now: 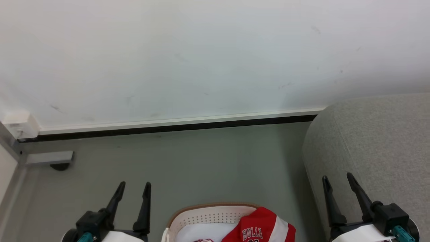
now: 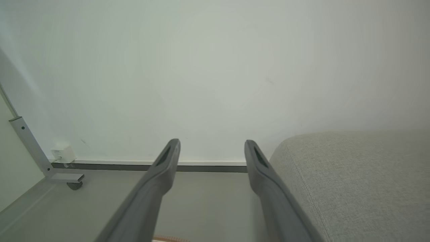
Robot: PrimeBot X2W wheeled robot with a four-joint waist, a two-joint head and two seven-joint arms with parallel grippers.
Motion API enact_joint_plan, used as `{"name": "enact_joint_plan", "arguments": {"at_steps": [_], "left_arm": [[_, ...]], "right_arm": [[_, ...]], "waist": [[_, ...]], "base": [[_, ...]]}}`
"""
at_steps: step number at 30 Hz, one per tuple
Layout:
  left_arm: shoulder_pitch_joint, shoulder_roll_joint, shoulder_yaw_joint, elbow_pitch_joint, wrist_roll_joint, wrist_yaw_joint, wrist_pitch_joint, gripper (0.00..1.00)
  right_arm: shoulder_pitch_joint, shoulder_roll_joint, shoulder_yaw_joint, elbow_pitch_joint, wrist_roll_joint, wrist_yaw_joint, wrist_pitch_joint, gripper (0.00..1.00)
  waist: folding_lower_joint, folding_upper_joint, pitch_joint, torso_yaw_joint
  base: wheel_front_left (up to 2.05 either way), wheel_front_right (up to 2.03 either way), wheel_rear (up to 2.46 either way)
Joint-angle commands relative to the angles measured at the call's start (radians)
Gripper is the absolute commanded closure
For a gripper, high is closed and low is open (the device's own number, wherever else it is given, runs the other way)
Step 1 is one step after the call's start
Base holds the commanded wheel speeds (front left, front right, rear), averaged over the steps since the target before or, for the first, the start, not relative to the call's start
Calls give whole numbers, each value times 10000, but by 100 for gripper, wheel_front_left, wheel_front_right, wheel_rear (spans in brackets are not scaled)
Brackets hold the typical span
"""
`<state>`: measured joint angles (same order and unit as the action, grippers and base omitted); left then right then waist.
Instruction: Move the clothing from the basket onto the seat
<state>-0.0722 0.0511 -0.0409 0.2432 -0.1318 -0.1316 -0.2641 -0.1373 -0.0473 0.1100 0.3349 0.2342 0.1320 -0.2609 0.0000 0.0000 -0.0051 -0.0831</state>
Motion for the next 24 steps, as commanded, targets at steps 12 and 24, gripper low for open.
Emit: {"name": "enact_joint_plan", "arguments": {"at_steps": [12, 24], "left_arm": [[-658, 507, -535, 978, -466, 6, -4, 0], [-1741, 1288, -1445, 2533, -913, 6, -6, 0]], "right_arm": [[-349, -14, 107, -245, 274, -23, -19, 0], [-759, -12, -82, -985, 667, -23, -21, 0]], "waist": [[0, 0, 976, -1454], [0, 0, 2773, -2443]], "base": [[0, 0, 0], [0, 0, 0]]}}
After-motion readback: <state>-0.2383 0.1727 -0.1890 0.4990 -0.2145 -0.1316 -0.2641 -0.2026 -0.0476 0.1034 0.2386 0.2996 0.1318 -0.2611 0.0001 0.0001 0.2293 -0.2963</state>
